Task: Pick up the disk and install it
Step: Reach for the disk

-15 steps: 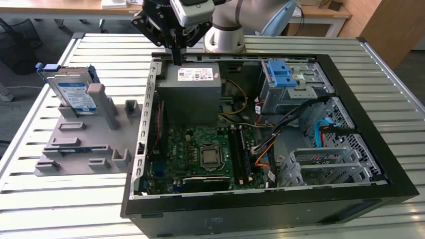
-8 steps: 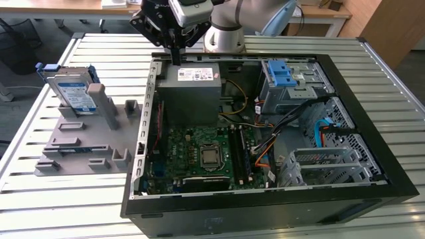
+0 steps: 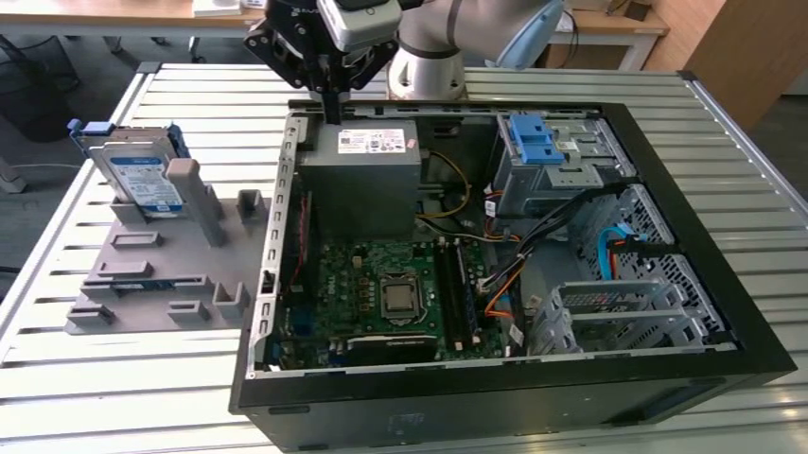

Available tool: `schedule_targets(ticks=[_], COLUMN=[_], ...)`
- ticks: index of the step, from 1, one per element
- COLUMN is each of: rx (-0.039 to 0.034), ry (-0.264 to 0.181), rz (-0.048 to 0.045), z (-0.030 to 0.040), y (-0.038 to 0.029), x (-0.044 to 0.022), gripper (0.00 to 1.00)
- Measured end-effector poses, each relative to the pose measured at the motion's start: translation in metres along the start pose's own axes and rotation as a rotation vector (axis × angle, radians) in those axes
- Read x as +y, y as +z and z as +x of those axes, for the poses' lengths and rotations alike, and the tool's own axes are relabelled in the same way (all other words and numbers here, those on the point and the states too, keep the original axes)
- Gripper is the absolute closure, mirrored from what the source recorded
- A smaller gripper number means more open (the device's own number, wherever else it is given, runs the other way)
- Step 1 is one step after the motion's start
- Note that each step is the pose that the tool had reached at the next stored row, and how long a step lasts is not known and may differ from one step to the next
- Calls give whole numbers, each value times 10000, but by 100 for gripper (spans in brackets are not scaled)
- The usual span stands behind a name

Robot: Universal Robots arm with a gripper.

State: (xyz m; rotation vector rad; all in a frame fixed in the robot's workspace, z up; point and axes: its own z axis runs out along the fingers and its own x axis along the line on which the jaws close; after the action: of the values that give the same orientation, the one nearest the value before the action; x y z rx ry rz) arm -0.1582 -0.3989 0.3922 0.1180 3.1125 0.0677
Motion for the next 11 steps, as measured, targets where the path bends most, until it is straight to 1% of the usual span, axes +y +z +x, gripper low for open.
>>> schedule_targets(ticks=[11], rx=[0], ry=[0], rz=[0], z=[33], y=[-1], x=[-2], gripper=[89])
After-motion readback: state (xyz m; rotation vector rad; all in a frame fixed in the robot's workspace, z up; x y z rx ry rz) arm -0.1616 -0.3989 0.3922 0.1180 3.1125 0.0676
